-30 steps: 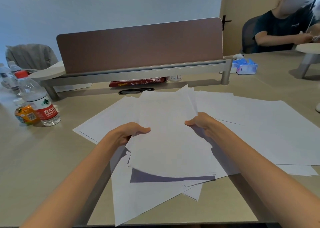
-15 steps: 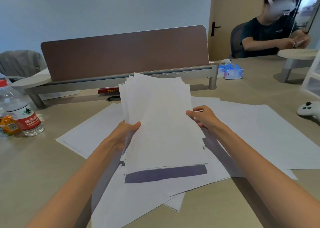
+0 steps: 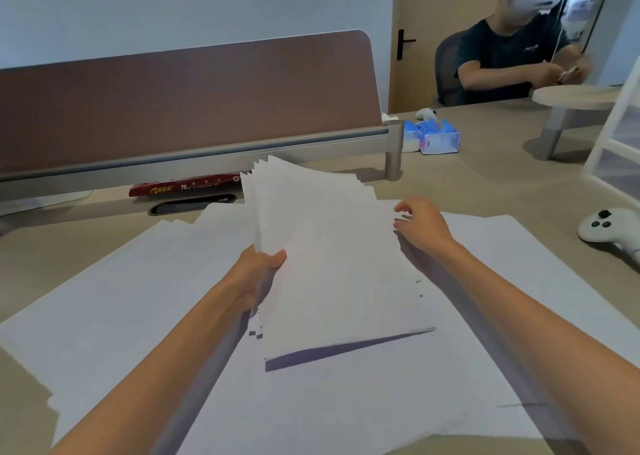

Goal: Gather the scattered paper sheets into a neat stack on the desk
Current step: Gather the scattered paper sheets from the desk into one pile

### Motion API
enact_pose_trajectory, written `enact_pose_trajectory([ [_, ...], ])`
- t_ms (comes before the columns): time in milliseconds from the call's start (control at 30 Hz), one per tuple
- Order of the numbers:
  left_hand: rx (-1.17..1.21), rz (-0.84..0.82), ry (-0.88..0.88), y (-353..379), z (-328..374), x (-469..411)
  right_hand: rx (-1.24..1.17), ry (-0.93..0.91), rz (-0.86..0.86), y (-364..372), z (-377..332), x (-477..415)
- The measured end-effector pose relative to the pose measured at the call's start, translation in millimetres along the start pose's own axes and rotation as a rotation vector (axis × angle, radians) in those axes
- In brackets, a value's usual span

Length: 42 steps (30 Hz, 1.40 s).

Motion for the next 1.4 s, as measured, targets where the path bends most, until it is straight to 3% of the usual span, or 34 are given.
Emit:
enact_pose_trajectory([
  [167, -0.089, 0.027, -0.072, 3, -3, -15, 0.323, -0.041, -0.038, -4, 14, -30],
  [367, -0.166, 0.077, -0.073, 1, -4, -17, 0.424, -0.006, -0.116, -17, 10, -49],
  [567, -0.192, 0.117, -0.064, 4, -3, -10, 0.261, 0.093, -0.262, -20, 3, -52],
  [733, -0.149, 0.15, -0.05, 4, 0, -3, 0.17, 0.14, -0.197, -26, -8, -46],
  [867, -0.138, 0.19, -0.043, -1, 2, 4, -0.035, 0.168, -0.183, -36, -2, -50],
  [1067, -0.107, 0.206, -0.091, -18, 5, 23, -0.271, 0.382, -0.084, -47, 8, -14],
  [1400, -0.156, 0.173, -0.136, -22, 1, 43, -0.409, 0.404, -0.257, -38, -1, 47],
])
Point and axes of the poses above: each hand's wrist, its own x-axis away from the middle knuckle, its own y-axis out of the palm, z = x × y, the point moved 1 cm from there along -x, towards the middle knuckle, and after that the axes turned 10 degrees about z, right-handed, at the moved point
